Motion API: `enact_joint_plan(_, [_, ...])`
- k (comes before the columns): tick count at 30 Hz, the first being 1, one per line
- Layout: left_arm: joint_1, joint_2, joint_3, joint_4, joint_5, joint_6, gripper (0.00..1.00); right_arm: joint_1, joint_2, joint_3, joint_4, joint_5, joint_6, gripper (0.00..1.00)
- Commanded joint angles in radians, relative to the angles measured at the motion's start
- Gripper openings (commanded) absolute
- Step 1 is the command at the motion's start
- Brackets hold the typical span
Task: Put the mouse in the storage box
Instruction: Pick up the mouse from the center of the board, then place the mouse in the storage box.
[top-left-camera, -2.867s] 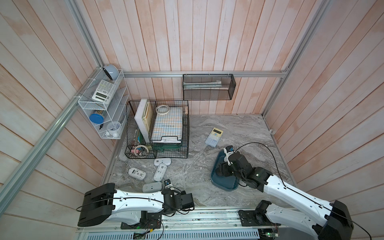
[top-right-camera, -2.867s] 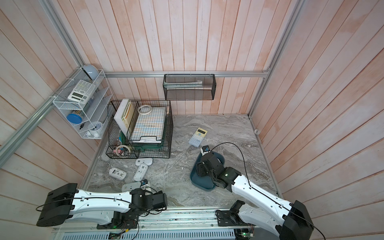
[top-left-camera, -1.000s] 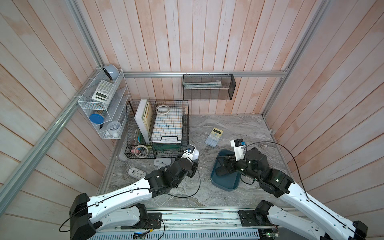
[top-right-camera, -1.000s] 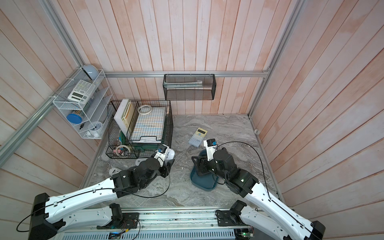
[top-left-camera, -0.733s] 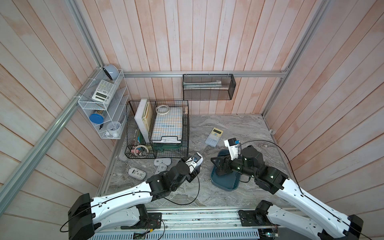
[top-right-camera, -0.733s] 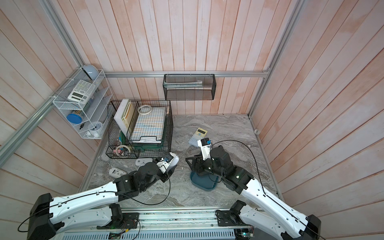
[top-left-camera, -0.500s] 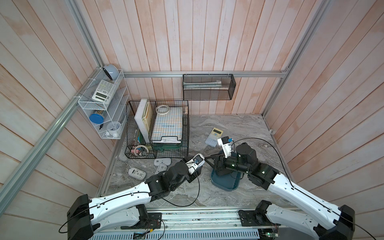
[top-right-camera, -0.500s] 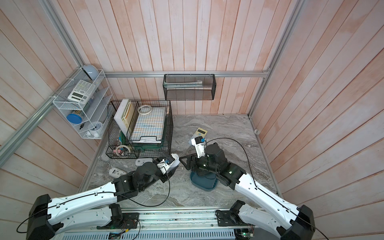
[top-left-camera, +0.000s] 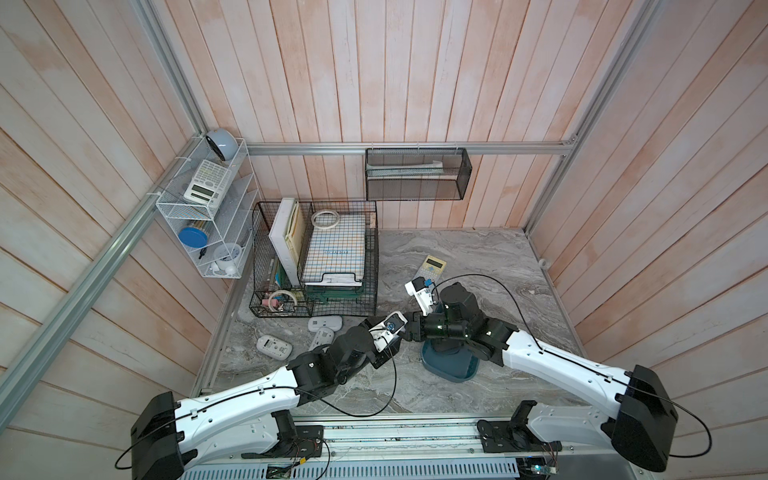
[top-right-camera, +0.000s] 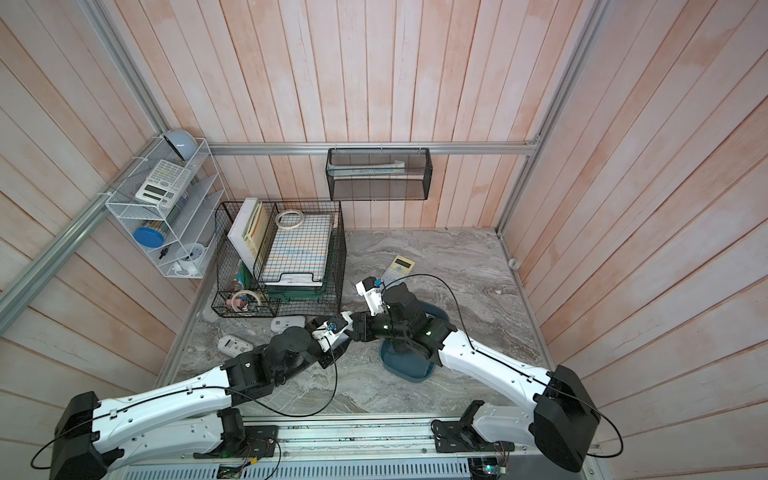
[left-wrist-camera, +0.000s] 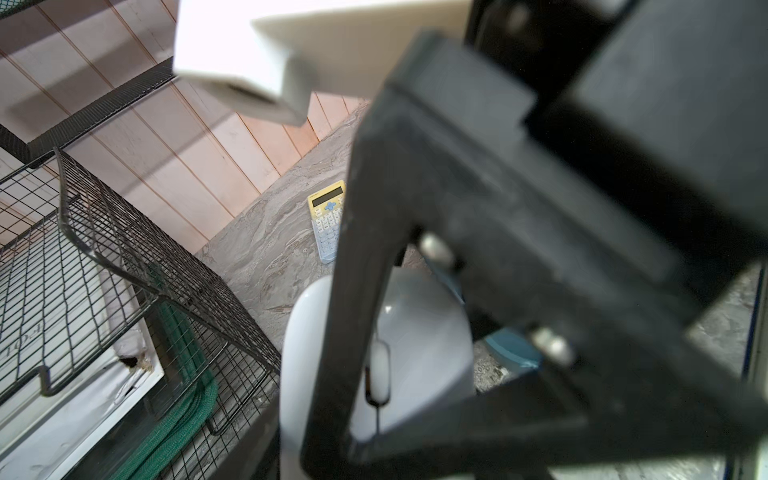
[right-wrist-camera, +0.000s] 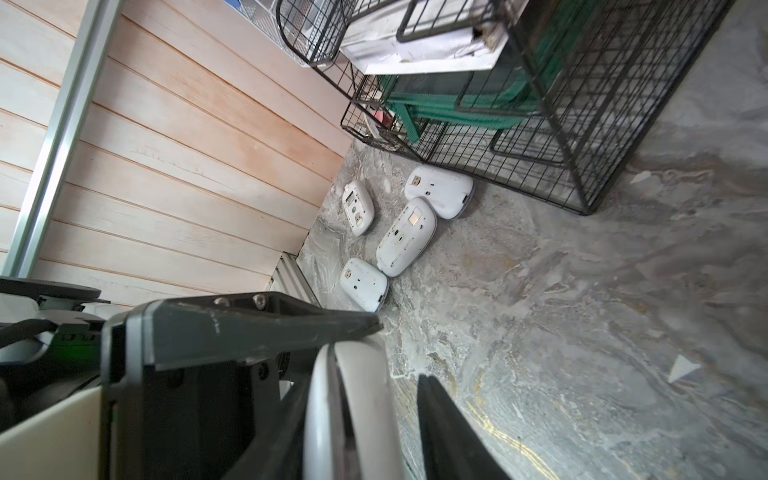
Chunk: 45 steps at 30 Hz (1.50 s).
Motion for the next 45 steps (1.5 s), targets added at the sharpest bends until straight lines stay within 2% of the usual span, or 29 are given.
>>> enact_joint_plan(1, [-0.001, -0.008, 0.004, 0.046, 0.004, 0.014, 0.40, 0.024, 0.032, 0.035, 0.022, -0.041, 0.023, 0.41])
enact_joint_plan(4, [0.000, -0.013, 0.007, 0.039, 0.006, 0.009, 0.42, 0.028, 0.045, 0.037, 0.019, -0.043, 0.023, 0.34])
enact_joint_plan(7, [-0.001, -0.024, 0.000, 0.042, -0.005, -0.009, 0.54, 0.028, 0.032, 0.038, 0.012, -0.015, 0.009, 0.25])
enact_joint_plan(10, [0.000, -0.035, -0.011, 0.053, -0.050, -0.043, 0.79, 0.020, 0.014, 0.040, 0.002, 0.022, 0.001, 0.23])
enact_joint_plan(11, [0.000, -0.038, -0.016, 0.057, -0.072, -0.058, 0.99, 0.012, 0.009, 0.041, -0.003, 0.034, 0.002, 0.23])
enact_joint_plan(14, [0.000, -0.052, -0.025, 0.049, -0.130, -0.104, 1.00, -0.036, -0.007, 0.032, -0.017, 0.047, 0.009, 0.23])
enact_joint_plan(19, [0.000, -0.100, -0.043, -0.031, -0.252, -0.232, 1.00, -0.209, -0.092, -0.043, -0.083, 0.047, -0.003, 0.23])
enact_joint_plan(23, [0.003, -0.160, -0.060, -0.162, -0.440, -0.434, 1.00, -0.376, -0.243, -0.161, -0.198, 0.123, -0.061, 0.24])
enact_joint_plan(25, [0.010, -0.192, -0.054, -0.267, -0.545, -0.562, 1.00, -0.416, -0.309, -0.221, -0.260, 0.195, -0.077, 0.23])
enact_joint_plan(29, [0.025, -0.249, -0.079, -0.341, -0.488, -0.626, 1.00, -0.426, -0.356, -0.325, -0.293, 0.252, -0.089, 0.24])
enact_joint_plan(33, [0.026, -0.261, -0.098, -0.343, -0.390, -0.653, 1.00, -0.424, -0.338, -0.380, -0.256, 0.164, -0.055, 0.24])
enact_joint_plan(36, [0.026, -0.249, -0.105, -0.328, -0.392, -0.628, 1.00, -0.417, -0.329, -0.416, -0.182, 0.097, -0.033, 0.24])
enact_joint_plan(45, [0.029, -0.159, -0.075, -0.325, -0.394, -0.600, 1.00, -0.379, -0.231, -0.342, -0.327, 0.148, -0.131, 0.26])
